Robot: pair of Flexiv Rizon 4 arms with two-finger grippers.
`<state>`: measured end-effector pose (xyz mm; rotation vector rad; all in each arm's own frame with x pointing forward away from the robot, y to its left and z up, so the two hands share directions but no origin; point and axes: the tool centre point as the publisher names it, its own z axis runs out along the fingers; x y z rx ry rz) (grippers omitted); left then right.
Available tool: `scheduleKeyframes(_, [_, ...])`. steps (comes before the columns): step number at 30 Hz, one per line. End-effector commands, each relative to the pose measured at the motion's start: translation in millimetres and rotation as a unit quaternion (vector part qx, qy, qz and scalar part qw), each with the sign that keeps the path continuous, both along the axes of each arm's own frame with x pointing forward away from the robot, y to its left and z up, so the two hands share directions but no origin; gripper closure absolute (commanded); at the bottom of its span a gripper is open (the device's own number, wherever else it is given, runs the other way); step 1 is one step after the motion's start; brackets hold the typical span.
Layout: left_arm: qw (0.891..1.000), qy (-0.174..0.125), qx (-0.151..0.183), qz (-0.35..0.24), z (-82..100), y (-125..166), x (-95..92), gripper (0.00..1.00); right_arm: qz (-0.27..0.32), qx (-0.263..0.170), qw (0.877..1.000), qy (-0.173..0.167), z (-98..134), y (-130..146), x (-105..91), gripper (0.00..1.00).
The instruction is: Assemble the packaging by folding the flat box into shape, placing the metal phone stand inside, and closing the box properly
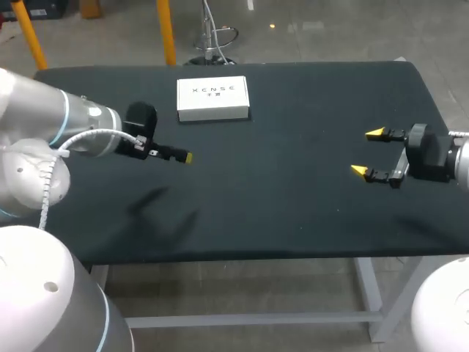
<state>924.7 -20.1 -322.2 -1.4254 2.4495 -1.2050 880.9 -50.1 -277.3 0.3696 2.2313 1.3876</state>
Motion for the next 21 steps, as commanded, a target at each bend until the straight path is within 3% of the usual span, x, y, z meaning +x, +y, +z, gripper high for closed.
scheduleKeyframes(1, [0.998,-0.042,-0.046,-0.002,4.4,15,-5.8,0.00,0.001,0.003,1.000,-0.002,-1,-1,-0.8,0.00])
scheduleKeyframes(21, [0.992,-0.118,-0.032,-0.041,32.6,32,-16.3,0.00,0.001,0.003,1.000,-0.002,-1,-1,-0.8,0.00])
